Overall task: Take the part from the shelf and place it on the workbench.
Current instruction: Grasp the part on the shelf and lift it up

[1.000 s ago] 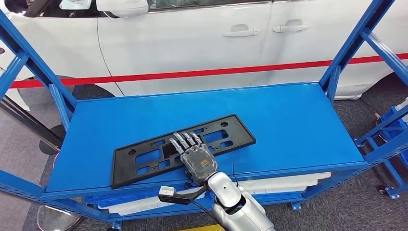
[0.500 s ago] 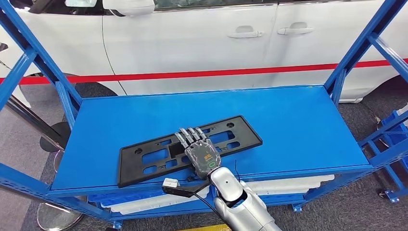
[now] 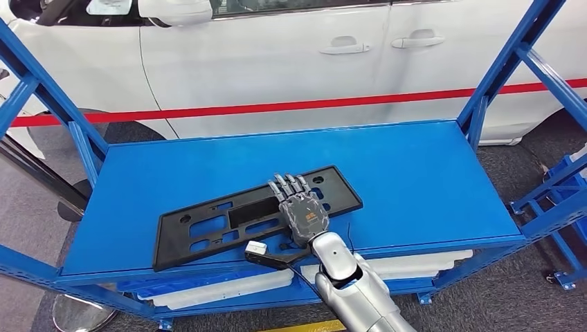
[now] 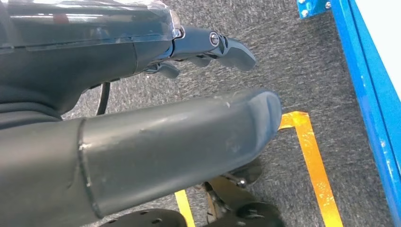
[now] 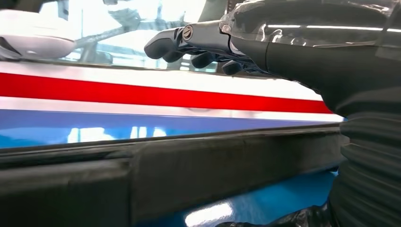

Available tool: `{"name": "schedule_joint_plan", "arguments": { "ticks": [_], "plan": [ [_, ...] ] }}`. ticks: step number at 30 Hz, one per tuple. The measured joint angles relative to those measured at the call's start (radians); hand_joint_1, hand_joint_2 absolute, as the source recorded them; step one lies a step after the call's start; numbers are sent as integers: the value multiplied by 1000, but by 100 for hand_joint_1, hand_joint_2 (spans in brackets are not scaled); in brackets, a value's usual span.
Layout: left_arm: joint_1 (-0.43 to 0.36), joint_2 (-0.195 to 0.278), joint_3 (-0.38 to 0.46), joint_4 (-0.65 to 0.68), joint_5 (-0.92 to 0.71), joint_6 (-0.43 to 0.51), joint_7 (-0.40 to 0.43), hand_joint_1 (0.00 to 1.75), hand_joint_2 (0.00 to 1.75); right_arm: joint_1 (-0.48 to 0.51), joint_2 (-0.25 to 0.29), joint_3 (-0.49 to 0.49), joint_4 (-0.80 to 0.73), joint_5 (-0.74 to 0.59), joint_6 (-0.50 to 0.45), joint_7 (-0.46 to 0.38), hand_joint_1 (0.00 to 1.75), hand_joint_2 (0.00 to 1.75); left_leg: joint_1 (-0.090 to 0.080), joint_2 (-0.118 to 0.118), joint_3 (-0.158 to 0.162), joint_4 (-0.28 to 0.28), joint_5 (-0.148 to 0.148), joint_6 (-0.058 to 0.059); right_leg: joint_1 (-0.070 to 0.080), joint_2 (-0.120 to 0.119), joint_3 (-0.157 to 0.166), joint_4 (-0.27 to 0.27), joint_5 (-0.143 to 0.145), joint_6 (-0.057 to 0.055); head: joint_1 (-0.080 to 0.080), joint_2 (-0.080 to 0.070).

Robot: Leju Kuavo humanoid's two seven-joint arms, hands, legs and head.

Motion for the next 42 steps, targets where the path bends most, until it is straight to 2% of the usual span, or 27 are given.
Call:
{"name": "schedule_joint_plan", "arguments": {
  "ticks": [1, 2, 4, 6, 7, 9, 10, 11, 12, 15, 17, 19, 21, 22, 24, 25, 26, 27, 28, 30, 32, 35, 36, 38, 40, 41, 42],
  "plan": [
    [0, 1, 0, 0, 0, 0, 0, 0, 0, 0, 0, -7, 1, 0, 4, 0, 151, 175, -3, 0, 18, -39, 9, 5, 1, 0, 0, 1, 0, 4, 0, 0],
    [0, 1, 0, 0, 0, 0, 0, 0, 0, 1, -1, -14, 2, 0, 9, 1, 172, 175, -6, 0, 25, -55, 8, 8, 2, 0, -1, 1, 0, 9, 0, 0],
    [1, 0, 0, 0, -1, -1, 0, 0, 0, 1, -1, -26, 3, 0, 16, 0, 175, 175, -5, 1, 27, -62, 14, 17, 1, 1, -2, -1, 2, 21, 0, 0],
    [1, -1, 0, 0, -2, -2, -2, 0, 0, 3, -2, -36, 6, 0, 18, -1, 175, 175, 0, 4, 29, -73, 23, 29, 0, 2, -13, 24, -18, 31, 0, 0],
    [1, -1, 0, 0, -2, -3, -2, 0, 0, 6, -4, -40, 8, 0, 19, -2, 175, 175, 3, 6, 29, -77, 27, 34, -2, 2, -31, 65, -45, 35, 0, 0],
    [1, -1, 1, 0, -2, -3, -3, 0, 0, 14, -7, -45, 11, 0, 19, -5, 175, 175, 1, 7, 24, -76, 29, 37, -6, 1, -92, 192, -111, 43, 0, 0],
    [2, -1, 1, 0, -2, -3, -3, 0, 0, 17, -8, -47, 13, 0, 19, -6, 175, 175, 1, 8, 22, -75, 29, 37, -9, 1, -119, 247, -130, 46, 0, 0],
    [3, -1, 1, 0, -1, -3, -3, 0, 0, 20, -9, -47, 14, 0, 18, -7, 175, 175, 1, 8, 21, -74, 29, 37, -11, 1, -131, 271, -130, 48, 0, 0],
    [4, -1, 1, 0, -1, -3, -3, 0, 0, 22, -9, -48, 16, 0, 18, -9, 175, 175, 1, 7, 21, -72, 28, 36, -13, 1, -123, 256, -110, 49, 0, 0],
    [5, -4, 1, 0, 0, -3, -3, 0, 0, 23, -9, -48, 18, 0, 18, -16, 175, 175, 0, 4, 22, -62, 21, 27, -13, 0, -32, 66, -19, 42, 0, 0],
    [5, -4, 2, 0, 0, -3, -3, 0, 0, 23, -9, -47, 19, 0, 18, -18, 175, 175, -3, 3, 20, -59, 18, 16, -9, 0, -4, 5, -5, 34, 0, 0],
    [5, -4, 2, 0, 0, -3, -3, 0, 0, 22, -9, -47, 19, 0, 18, -19, 175, 175, -2, 3, 20, -60, 18, 4, -6, 0, -5, 4, -4, 24, 0, 0],
    [6, -4, 2, 0, 0, -2, -3, 0, 0, 20, -9, -47, 19, 0, 18, -19, 175, 175, 1, 3, 12, -37, -1, -6, -9, -2, -3, -2, 1, 10, 0, 0],
    [6, -4, 2, 0, 0, -2, -3, 0, 0, 20, -8, -47, 19, 0, 18, -19, 175, 175, 2, 3, -5, 3, -27, -10, -12, -3, -2, -5, 3, 4, 0, 0],
    [7, -4, 2, 0, 0, -2, -3, 0, 0, 21, -8, -47, 19, 0, 18, -19, 175, 175, 4, 3, -67, 136, -95, -16, -12, -6, -4, -6, 4, -2, 0, 0],
    [9, -4, 2, 0, 0, -2, -3, 0, 0, 21, -8, -47, 20, 0, 18, -19, 175, 175, 4, 3, -96, 199, -118, -18, -11, -6, -5, -6, 4, -3, 0, 0],
    [11, -5, 2, 0, 0, -3, -3, 0, 0, 22, -8, -47, 20, 0, 18, -19, 175, 175, 4, 3, -113, 232, -123, -19, -10, -6, -5, -5, 4, -3, 0, 0],
    [13, -5, 2, 0, 0, -3, -3, 0, 0, 22, -8, -47, 20, 0, 18, -19, 175, 175, 4, 3, -110, 225, -107, -18, -9, -5, -5, -4, 3, -3, 0, 0],
    [14, -4, 2, 0, 0, -3, -3, 0, 0, 22, -8, -47, 20, 0, 18, -19, 175, 175, 4, 3, -88, 179, -75, -16, -9, -5, -3, -3, 3, -2, 0, 0],
    [14, -4, 2, 0, 1, -3, -3, 0, 0, 23, -8, -50, 18, -19, 15, -33, 175, 175, 2, 3, -17, 34, -10, -8, -7, -3, -1, 0, 0, 3, 0, 0],
    [14, -3, 3, 0, 4, -3, -3, 0, 0, 27, -3, -62, 2, -111, 21, -82, 175, 175, -2, 3, 21, -47, 11, 1, -5, -1, -2, 3, -2, 12, 0, 0],
    [21, -5, 13, 0, 13, -6, -3, 0, 0, 46, 18, -85, -105, -410, 92, -193, 175, 175, -1, 5, 23, -58, 13, 13, -4, 2, -4, 4, -1, 28, 0, 0],
    [22, -5, 20, 0, 17, -8, -4, 0, 0, 50, 29, -88, -167, -545, 136, -214, 175, 175, 2, 6, 24, -61, 16, 20, -4, 3, -9, 15, -12, 33, 0, 0],
    [24, -7, 34, -2, 22, -15, -10, 0, 0, 56, 54, -90, -307, -811, 222, -216, 175, 175, 7, 10, 24, -67, 21, 30, -7, 3, -47, 100, -67, 41, 0, 0],
    [25, -7, 49, -3, 26, -21, -19, 0, 0, 60, 73, -91, -444, -1011, 272, -195, 175, 175, 5, 10, 19, -66, 22, 33, -11, 1, -112, 237, -132, 46, 0, 0],
    [26, -7, 56, -3, 28, -24, -25, 0, 0, 62, 77, -91, -509, -1085, 283, -187, 175, 175, 4, 8, 18, -65, 22, 34, -12, 1, -133, 282, -142, 47, 0, 0],
    [28, -7, 63, -3, 31, -26, -29, 0, 0, 62, 77, -93, -565, -1142, 290, -184, 175, 175, 4, 6, 18, -65, 21, 34, -13, 1, -136, 288, -131, 48, 0, 0]
  ]
}}
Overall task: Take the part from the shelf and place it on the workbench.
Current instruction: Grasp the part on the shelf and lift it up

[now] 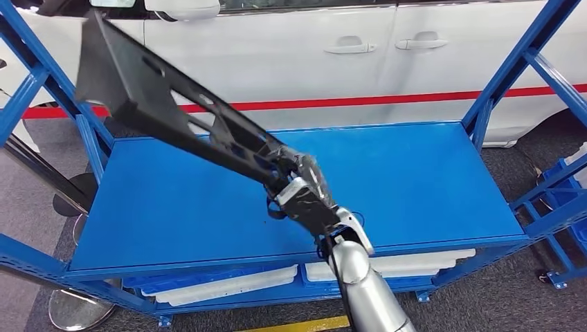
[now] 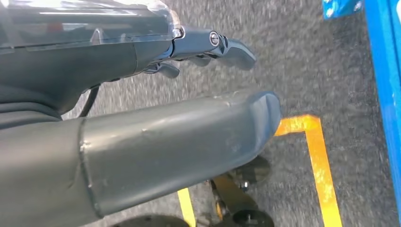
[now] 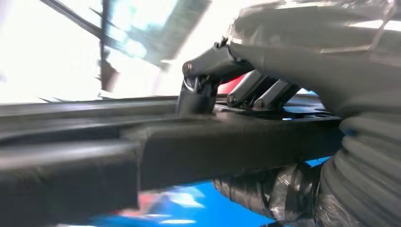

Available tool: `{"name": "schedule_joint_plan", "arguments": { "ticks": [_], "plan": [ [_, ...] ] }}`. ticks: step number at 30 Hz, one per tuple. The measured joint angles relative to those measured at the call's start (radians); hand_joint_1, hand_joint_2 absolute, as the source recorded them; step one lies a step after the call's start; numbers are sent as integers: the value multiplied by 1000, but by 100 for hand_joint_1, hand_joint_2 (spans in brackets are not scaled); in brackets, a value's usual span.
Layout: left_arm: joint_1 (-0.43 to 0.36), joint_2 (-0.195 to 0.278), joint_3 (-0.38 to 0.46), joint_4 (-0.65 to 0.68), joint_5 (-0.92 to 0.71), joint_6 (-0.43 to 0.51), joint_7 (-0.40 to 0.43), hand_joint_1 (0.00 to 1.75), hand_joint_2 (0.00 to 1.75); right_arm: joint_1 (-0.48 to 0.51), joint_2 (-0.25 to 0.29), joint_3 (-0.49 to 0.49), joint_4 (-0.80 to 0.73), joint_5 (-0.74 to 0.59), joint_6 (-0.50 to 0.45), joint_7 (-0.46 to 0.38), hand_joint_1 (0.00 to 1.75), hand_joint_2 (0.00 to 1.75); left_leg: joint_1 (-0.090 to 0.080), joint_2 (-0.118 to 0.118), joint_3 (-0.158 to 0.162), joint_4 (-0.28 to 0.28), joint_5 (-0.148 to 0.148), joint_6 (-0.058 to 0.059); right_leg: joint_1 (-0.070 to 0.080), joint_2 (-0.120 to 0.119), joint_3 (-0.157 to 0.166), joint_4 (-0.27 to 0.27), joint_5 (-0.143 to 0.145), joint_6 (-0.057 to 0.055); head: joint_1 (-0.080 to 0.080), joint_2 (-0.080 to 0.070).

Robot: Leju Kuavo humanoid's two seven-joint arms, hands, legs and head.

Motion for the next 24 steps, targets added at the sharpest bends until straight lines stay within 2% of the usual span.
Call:
{"name": "schedule_joint_plan", "arguments": {
  "ticks": [1, 3, 4, 5, 8, 10, 11, 13, 14, 15, 16, 18, 19, 20, 21, 24],
  "plan": [
    [2, 0, 7, 0, 3, -1, -4, 0, 0, 1, -1, -2, -50, -45, 5, -3, 175, 175, 0, -2, 2, 1, -1, -1, 0, 0, 16, -34, 30, -1, 0, 0],
    [3, 0, 17, 0, 9, -1, -8, 0, 0, 7, -4, -5, -119, -91, 10, -16, 175, 175, -1, -5, 6, 4, -7, -6, 1, 0, 82, -172, 101, -8, 0, 0],
    [2, 0, 21, 0, 11, -1, -9, 0, 0, 12, -6, -5, -144, -102, 11, -24, 175, 175, -4, -6, 6, 7, -10, -9, 3, 0, 108, -230, 121, -12, 0, 0],
    [1, 0, 26, 0, 12, 0, -10, 0, 0, 19, -8, -6, -164, -110, 11, -31, 175, 175, -6, -6, 5, 10, -11, -14, 5, 0, 122, -265, 129, -16, 0, 0],
    [0, 1, 40, 1, 19, 3, -10, 0, 0, 47, -18, -9, -200, -133, 11, -44, 175, 175, -7, -5, 1, 12, -16, -30, 6, 3, 123, -280, 127, -27, 0, 0],
    [0, 1, 46, 2, 25, 6, -9, 0, 0, 68, -24, -10, -210, -144, 11, -47, 175, 175, -4, -5, -12, 48, -44, -39, 2, 1, 127, -286, 129, -40, 0, 0],
    [0, 1, 49, 2, 27, 6, -9, 0, 0, 78, -26, -10, -214, -147, 11, -48, 175, 175, -3, -4, -34, 96, -72, -43, 0, 0, 129, -288, 130, -44, 0, 0],
    [0, 1, 55, 3, 29, 6, -8, 0, 0, 93, -29, -10, -217, -149, 11, -48, 175, 175, -1, -4, -97, 233, -135, -48, 2, -2, 128, -288, 129, -49, 0, 0],
    [1, 1, 58, 4, 30, 5, -8, 0, 0, 100, -30, -10, -218, -149, 10, -48, 175, 175, 0, -4, -124, 286, -150, -50, 4, -2, 128, -287, 128, -50, 0, 0],
    [1, 1, 61, 4, 32, 5, -8, 0, 0, 107, -32, -10, -220, -147, 10, -48, 175, 175, 0, -4, -135, 305, -146, -50, 5, -1, 128, -285, 126, -51, 0, 0],
    [1, 1, 64, 4, 37, 6, -8, 0, 0, 115, -34, -10, -224, -142, 9, -48, 175, 175, 0, -4, -126, 282, -121, -49, 5, 0, 129, -283, 124, -51, 0, 0],
    [1, 1, 70, 4, 48, 11, -3, 0, 0, 140, -41, -10, -240, -129, 10, -50, 175, 175, -1, -4, -66, 149, -49, -40, 6, 1, 134, -279, 118, -47, 0, 0],
    [0, 1, 75, 4, 53, 17, 3, 0, 0, 163, -46, -10, -250, -130, 17, -59, 175, 175, -3, -5, -35, 85, -26, -36, 8, 0, 135, -276, 115, -44, 0, 0],
    [0, 0, 79, 4, 58, 24, 10, 0, 0, 196, -51, -10, -262, -138, 28, -75, 175, 175, -5, -6, -15, 43, -15, -31, 9, -1, 136, -274, 113, -40, 0, 0],
    [1, -1, 84, 4, 62, 31, 17, 0, 0, 239, -56, -10, -277, -149, 42, -98, 175, 175, -8, -8, -7, 29, -16, -28, 10, -2, 136, -274, 113, -35, 0, 0],
    [6, -11, 97, 4, 74, 40, 30, 0, 0, 385, -66, -12, -328, -177, 86, -192, 175, 175, -5, -10, -5, 18, -7, -15, 11, -3, 136, -271, 106, -22, 0, 0]
  ]
}}
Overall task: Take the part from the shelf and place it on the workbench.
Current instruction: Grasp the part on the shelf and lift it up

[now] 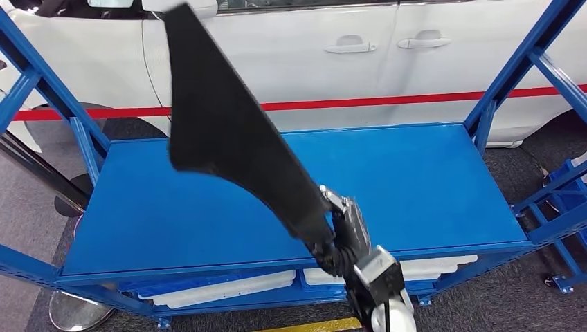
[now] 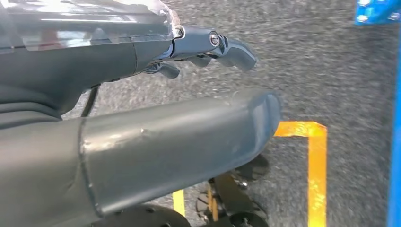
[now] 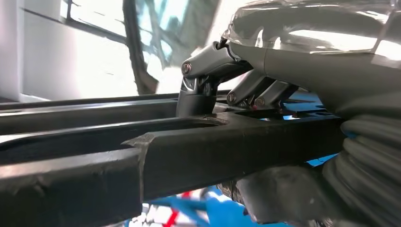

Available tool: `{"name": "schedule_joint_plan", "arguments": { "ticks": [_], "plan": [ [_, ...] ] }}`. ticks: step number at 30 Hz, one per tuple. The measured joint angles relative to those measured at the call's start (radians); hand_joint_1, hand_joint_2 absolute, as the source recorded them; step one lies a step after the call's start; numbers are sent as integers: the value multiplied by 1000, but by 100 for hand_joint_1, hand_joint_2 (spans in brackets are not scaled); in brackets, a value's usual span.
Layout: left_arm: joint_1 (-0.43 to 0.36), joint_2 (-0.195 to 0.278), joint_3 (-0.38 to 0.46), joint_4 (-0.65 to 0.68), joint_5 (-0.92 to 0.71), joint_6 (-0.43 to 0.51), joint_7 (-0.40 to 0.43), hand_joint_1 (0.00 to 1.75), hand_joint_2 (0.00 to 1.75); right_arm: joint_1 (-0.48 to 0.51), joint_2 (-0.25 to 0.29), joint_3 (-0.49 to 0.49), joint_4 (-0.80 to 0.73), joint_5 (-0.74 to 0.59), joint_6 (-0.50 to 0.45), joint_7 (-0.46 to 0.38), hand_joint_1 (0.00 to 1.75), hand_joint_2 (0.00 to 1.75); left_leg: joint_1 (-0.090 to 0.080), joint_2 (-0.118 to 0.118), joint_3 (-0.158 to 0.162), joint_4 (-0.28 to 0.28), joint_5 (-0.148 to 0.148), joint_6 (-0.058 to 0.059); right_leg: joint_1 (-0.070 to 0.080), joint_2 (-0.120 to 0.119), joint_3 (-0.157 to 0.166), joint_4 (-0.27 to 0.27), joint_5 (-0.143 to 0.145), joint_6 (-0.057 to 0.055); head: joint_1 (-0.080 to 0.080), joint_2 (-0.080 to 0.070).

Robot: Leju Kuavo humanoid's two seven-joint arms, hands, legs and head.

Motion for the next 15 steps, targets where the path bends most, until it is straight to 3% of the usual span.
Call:
{"name": "schedule_joint_plan", "arguments": {
  "ticks": [2, 4, 5, 6, 7, 9, 11, 13, 15],
  "plan": [
    [0, -9, 9, 0, 6, 2, 5, 0, 0, 67, -3, -10, -27, -25, 38, -46, 175, 175, 5, 5, -1, -11, 8, 13, 0, 2, -23, 57, -49, 8, 0, 0],
    [-1, -19, 17, -2, 8, 4, 12, 0, 0, 111, -4, -30, -43, -62, 81, -74, 175, 175, 3, 11, -10, -11, 13, 21, -4, 2, -74, 183, -123, 15, 0, 0],
    [-2, -24, 19, -3, 6, 6, 16, 0, 0, 130, -4, -44, -49, -80, 102, -85, 175, 175, 2, 12, -14, -9, 15, 22, -6, 2, -97, 240, -147, 17, 0, 0],
    [-1, -30, 21, -5, 3, 6, 19, 0, 0, 147, -3, -59, -53, -93, 121, -95, 175, 175, 1, 13, -19, -8, 18, 22, -8, 2, -104, 268, -153, 19, 0, 0],
    [0, -34, 22, -7, -1, 6, 22, 0, 0, 161, -1, -73, -57, -98, 136, -102, 175, 175, 1, 13, -24, -5, 20, 21, -9, 2, -91, 254, -140, 20, 0, 0],
    [1, -44, 23, -11, -10, 4, 23, 0, 0, 180, 7, -97, -69, -89, 154, -111, 175, 175, 1, 12, -34, 5, 24, 17, -13, 2, -13, 125, -84, 18, 0, 0],
    [0, -51, 23, -15, -18, 2, 22, 0, 0, 191, 18, -116, -80, -79, 162, -115, 175, 175, -2, 11, -42, 14, 28, 8, -10, 2, 47, 14, -47, 15, 0, 0],
    [0, -54, 23, -20, -25, 0, 20, 0, 0, 201, 29, -129, -90, -76, 163, -118, 175, 175, -4, 10, -45, 15, 36, -5, -5, 4, 50, -5, -37, 9, 0, 0],
    [1, -55, 23, -23, -32, -1, 19, 0, 0, 209, 39, -141, -99, -68, 161, -121, 175, 175, -2, 9, -51, 18, 36, -18, -6, 3, 41, -6, -23, -5, 0, 0]
  ]
}}
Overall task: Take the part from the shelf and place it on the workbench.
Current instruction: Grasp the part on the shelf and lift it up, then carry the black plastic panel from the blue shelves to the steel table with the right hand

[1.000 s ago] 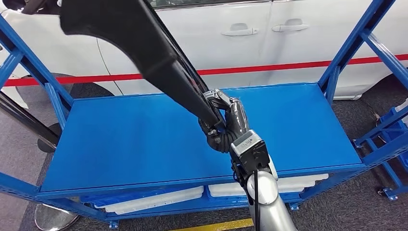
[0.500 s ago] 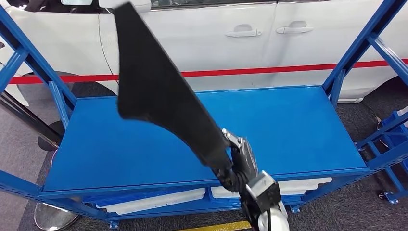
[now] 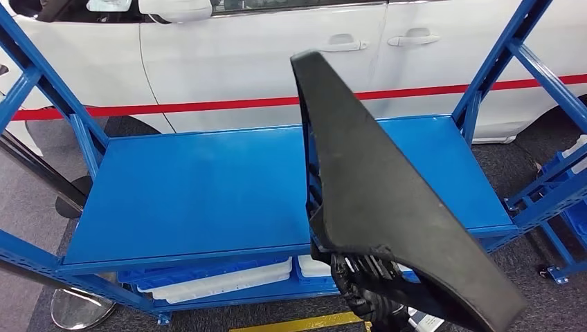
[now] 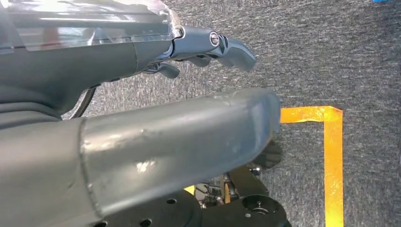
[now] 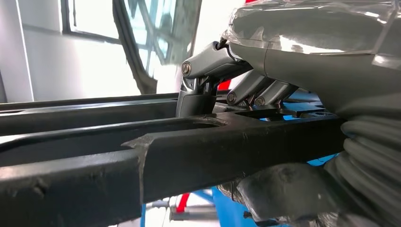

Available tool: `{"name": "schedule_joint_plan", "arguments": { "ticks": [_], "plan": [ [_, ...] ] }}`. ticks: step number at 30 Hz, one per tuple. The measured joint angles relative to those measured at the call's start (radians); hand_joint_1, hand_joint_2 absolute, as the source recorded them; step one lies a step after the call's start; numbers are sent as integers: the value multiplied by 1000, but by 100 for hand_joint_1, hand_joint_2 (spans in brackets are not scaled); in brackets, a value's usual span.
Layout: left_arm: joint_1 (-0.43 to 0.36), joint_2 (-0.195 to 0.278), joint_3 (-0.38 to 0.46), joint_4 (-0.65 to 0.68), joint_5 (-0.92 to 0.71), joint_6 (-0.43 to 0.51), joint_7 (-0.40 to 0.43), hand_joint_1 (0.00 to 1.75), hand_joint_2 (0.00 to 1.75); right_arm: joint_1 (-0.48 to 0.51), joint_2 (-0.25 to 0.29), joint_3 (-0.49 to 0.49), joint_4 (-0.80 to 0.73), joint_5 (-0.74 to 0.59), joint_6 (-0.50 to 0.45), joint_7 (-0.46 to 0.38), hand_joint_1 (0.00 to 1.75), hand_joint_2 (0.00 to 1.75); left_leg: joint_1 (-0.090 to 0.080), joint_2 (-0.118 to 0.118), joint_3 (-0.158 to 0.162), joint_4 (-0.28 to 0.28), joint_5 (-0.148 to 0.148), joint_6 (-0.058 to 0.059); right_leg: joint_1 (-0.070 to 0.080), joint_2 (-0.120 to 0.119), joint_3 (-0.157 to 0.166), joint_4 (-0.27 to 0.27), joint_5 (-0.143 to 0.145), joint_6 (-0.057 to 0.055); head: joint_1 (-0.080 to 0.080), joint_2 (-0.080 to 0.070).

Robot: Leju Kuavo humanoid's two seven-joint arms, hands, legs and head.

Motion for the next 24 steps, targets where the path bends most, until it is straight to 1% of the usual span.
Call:
{"name": "schedule_joint_plan", "arguments": {
  "ticks": [1, 2, 3, 4, 5, 6, 7, 8, 9, 10, 11, 12, 13, 14, 15, 16, 17, 18, 19, 20, 21, 22, 23, 24],
  "plan": [
    [1, 0, 0, -2, -3, -1, 0, 0, 0, 3, 5, -4, -4, 5, -1, -1, 175, 175, 1, 0, -8, 15, -18, -5, -2, -2, -7, -2, 9, -9, 0, 0],
    [1, -1, 0, -4, -6, -1, 0, 0, 0, 5, 10, -8, -7, 9, -3, -3, 175, 175, 3, 0, -23, 49, -51, -9, -4, -4, -16, -4, 18, -17, 0, 0],
    [1, -1, 0, -5, -8, -2, -1, 0, 0, 8, 14, -11, -11, 11, -4, -4, 175, 175, 4, 0, -44, 104, -97, -13, -4, -5, -28, -3, 28, -22, 0, 0],
    [1, -2, 0, -5, -10, -3, -1, 0, 0, 11, 18, -14, -13, 12, -5, -5, 175, 175, 4, 0, -65, 171, -144, -15, -3, -6, -41, -2, 37, -24, 0, 0],
    [1, -2, 0, -6, -11, -3, -1, 0, 0, 14, 20, -17, -14, 13, -5, -5, 175, 175, 4, 0, -80, 232, -179, -18, -1, -7, -55, 0, 45, -25, 0, 0],
    [1, -2, 0, -6, -12, -3, -1, 0, 0, 17, 22, -20, -14, 14, -5, -5, 175, 175, 4, 0, -81, 268, -197, -18, 1, -7, -69, 3, 53, -25, 0, 0],
    [1, -3, 0, -7, -13, -3, -1, 0, 0, 19, 24, -23, -14, 15, -6, -6, 175, 175, 4, 0, -60, 263, -197, -17, 2, -8, -82, 7, 60, -24, 0, 0],
    [1, -3, 0, -9, -15, -3, -1, 0, 0, 22, 25, -25, -14, 15, -6, -7, 175, 175, 4, 0, -17, 215, -181, -13, 3, -8, -93, 10, 67, -23, 0, 0],
    [0, -3, 0, -11, -16, -4, -1, 0, 0, 24, 27, -28, -15, 15, -7, -8, 175, 175, 2, 0, 41, 139, -160, -7, 4, -7, -102, 13, 74, -21, 0, 0],
    [-1, -3, -1, -14, -18, -4, -1, 0, 0, 27, 29, -31, -17, 15, -7, -9, 175, 175, -1, 0, 94, 62, -145, 0, 6, -7, -110, 15, 81, -18, 0, 0],
    [-3, -4, -1, -17, -19, -6, -2, 0, 0, 30, 31, -35, -20, 15, -6, -10, 175, 175, -5, 0, 130, 3, -133, 7, 6, -8, -114, 16, 88, -13, 0, 0],
    [-4, -4, -1, -19, -20, -7, -2, 0, 0, 32, 33, -38, -22, 14, -6, -11, 175, 175, -9, 0, 147, -28, -128, 13, 5, -9, -116, 16, 94, -6, 0, 0],
    [-4, -4, -1, -21, -20, -9, -3, 0, 0, 35, 34, -41, -26, 14, -5, -12, 175, 175, -13, 0, 146, -35, -125, 17, 4, -10, -117, 15, 101, 0, 0, 0],
    [-3, -4, -1, -22, -19, -11, -3, 0, 0, 37, 35, -43, -28, 14, -4, -13, 175, 175, -15, -1, 142, -36, -115, 22, 2, -10, -117, 12, 109, 7, 0, 0],
    [-2, -4, -1, -22, -20, -13, -3, 0, 0, 39, 36, -45, -30, 13, -4, -13, 175, 175, -14, 2, 138, -39, -104, 27, 1, -9, -118, 12, 111, 13, 0, 0],
    [-2, -4, -1, -23, -20, -14, -3, 0, 0, 42, 37, -48, -33, 13, -4, -14, 175, 175, -11, 4, 132, -43, -92, 34, 0, -7, -123, 20, 97, 19, 0, 0],
    [-2, -4, 0, -23, -20, -14, -3, 0, 0, 44, 38, -50, -35, 12, -4, -14, 175, 175, -8, 7, 122, -48, -78, 41, -1, -5, -132, 45, 64, 24, 0, 0],
    [-3, -4, 0, -24, -20, -14, -3, 0, 0, 46, 38, -52, -37, 12, -4, -14, 175, 175, -6, 10, 109, -50, -65, 46, -3, -3, -146, 89, 14, 29, 0, 0],
    [-3, -4, 0, -24, -19, -15, -3, 0, 0, 47, 38, -54, -37, 12, -4, -14, 175, 175, -6, 11, 95, -50, -55, 49, -4, -3, -161, 148, -40, 33, 0, 0],
    [-3, -4, 0, -25, -19, -15, -3, 0, 0, 48, 38, -57, -38, 12, -4, -14, 175, 175, -6, 11, 80, -48, -45, 50, -6, -3, -174, 211, -82, 37, 0, 0],
    [-2, -4, 0, -26, -20, -16, -3, 0, 0, 49, 38, -59, -38, 12, -4, -14, 175, 175, -6, 12, 65, -45, -34, 49, -7, -3, -178, 261, -101, 41, 0, 0],
    [-2, -4, 0, -26, -20, -16, -3, 0, 0, 50, 38, -61, -38, 12, -4, -14, 175, 175, -5, 12, 49, -41, -25, 47, -9, -3, -169, 284, -97, 44, 0, 0],
    [-2, -4, 0, -26, -20, -16, -3, 0, 0, 50, 38, -63, -38, 12, -4, -14, 175, 175, -5, 13, 33, -36, -16, 43, -11, -3, -142, 274, -75, 46, 0, 0],
    [-2, -4, 0, -26, -20, -17, -3, 0, 0, 50, 38, -63, -38, 12, -4, -14, 175, 175, -4, 12, 18, -30, -9, 40, -13, -3, -99, 230, -50, 47, 0, 0]
  ]
}}
